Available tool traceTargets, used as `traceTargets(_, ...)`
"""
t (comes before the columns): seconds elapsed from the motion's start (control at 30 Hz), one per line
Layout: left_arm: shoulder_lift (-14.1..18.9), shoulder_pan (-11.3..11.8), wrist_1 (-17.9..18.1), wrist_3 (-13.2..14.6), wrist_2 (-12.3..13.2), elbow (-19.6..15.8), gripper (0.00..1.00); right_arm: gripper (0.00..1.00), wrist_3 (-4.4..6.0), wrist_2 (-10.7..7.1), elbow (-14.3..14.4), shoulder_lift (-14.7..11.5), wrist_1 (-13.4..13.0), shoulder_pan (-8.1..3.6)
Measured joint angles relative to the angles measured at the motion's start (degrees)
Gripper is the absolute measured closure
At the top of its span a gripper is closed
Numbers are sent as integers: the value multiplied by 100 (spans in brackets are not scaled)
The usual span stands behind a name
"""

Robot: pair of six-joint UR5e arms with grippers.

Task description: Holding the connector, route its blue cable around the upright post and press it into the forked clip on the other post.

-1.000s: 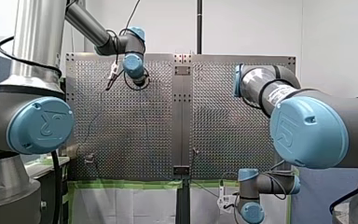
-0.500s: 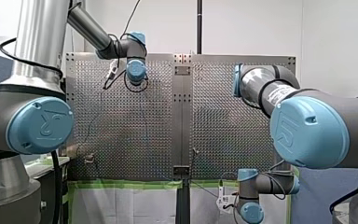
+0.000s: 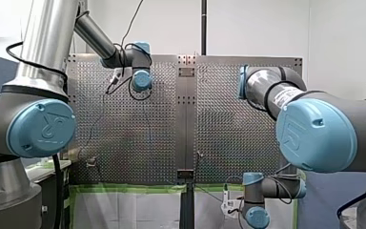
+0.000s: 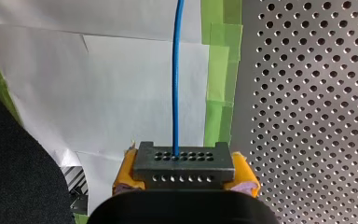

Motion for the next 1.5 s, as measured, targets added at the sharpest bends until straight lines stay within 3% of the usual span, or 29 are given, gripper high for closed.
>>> traceTargets(0.37, -6, 46, 242, 12, 145, 100, 2, 100, 0, 0, -1, 2, -2, 0)
traceTargets(0.7, -288, 58, 168, -92, 148, 346, 2, 100, 0, 0, -1, 2, -9, 0)
traceTargets(1.07, -319, 148, 24, -205, 90, 724, 2, 100, 0, 0, -13, 3, -1, 0)
traceTargets(1.5, -333, 391, 14, -278, 191, 775, 2, 100, 0, 0, -17, 3, 0, 0)
